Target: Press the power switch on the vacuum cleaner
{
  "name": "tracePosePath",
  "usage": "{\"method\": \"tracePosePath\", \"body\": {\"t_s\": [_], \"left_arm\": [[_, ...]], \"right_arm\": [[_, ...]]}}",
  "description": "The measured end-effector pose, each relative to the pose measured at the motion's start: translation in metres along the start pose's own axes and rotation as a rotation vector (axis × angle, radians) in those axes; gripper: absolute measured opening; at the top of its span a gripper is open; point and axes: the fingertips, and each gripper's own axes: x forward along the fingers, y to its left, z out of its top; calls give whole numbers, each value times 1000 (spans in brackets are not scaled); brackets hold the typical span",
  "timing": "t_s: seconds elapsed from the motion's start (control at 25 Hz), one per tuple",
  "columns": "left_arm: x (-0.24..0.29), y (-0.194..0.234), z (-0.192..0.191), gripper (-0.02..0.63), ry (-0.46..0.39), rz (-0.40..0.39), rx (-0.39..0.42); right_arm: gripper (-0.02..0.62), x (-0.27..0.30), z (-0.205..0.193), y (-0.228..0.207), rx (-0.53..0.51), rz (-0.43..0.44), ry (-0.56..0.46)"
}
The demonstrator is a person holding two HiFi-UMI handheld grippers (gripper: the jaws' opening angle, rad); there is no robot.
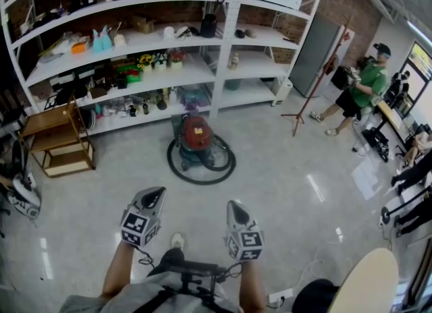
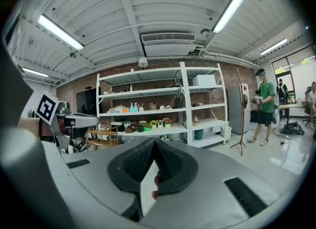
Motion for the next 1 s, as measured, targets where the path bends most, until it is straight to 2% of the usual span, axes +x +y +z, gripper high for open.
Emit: {"method": "tracePosePath", "body": {"t_s": [0.64, 1.0], "left_arm": [[88, 93, 24, 8, -6, -21, 11], [131, 140, 27, 8, -15, -46, 10]], "right_arm": [[12, 122, 49, -6, -17, 2, -22], [11, 179, 62, -11, -14, -17, -14]]}}
